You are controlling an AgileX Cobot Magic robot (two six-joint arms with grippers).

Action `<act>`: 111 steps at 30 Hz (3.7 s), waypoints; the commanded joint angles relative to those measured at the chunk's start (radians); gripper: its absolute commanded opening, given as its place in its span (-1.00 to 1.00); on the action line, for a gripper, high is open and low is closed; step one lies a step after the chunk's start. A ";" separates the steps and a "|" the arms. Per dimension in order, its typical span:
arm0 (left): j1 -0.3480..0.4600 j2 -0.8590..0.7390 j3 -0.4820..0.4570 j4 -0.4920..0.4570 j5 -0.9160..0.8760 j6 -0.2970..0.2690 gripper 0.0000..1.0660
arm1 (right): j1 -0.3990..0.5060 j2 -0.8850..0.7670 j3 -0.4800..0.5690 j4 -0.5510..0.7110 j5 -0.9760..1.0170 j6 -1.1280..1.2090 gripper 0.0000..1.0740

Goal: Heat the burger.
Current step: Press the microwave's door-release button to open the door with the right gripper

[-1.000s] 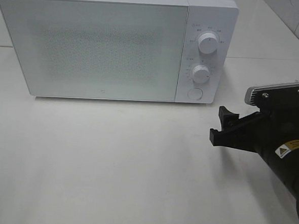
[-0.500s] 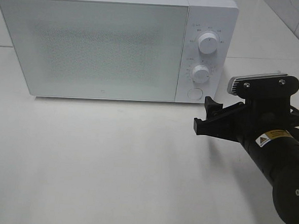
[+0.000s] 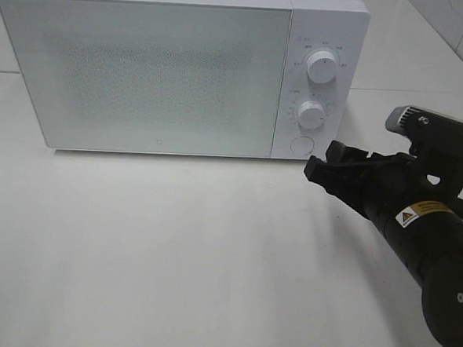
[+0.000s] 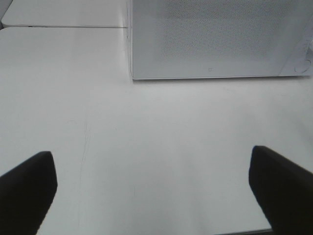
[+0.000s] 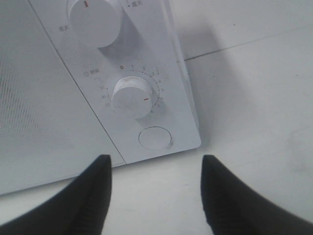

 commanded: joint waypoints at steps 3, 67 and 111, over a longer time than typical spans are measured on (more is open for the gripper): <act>0.005 -0.001 0.001 -0.004 0.005 0.001 0.88 | 0.003 -0.003 -0.006 0.001 -0.002 0.344 -0.42; 0.005 -0.001 0.001 -0.004 0.005 0.000 0.88 | -0.175 0.349 -0.449 -0.093 0.267 1.140 -1.00; 0.005 -0.001 0.001 -0.004 0.005 0.000 0.88 | -0.187 0.468 -0.723 0.043 0.024 1.004 -1.00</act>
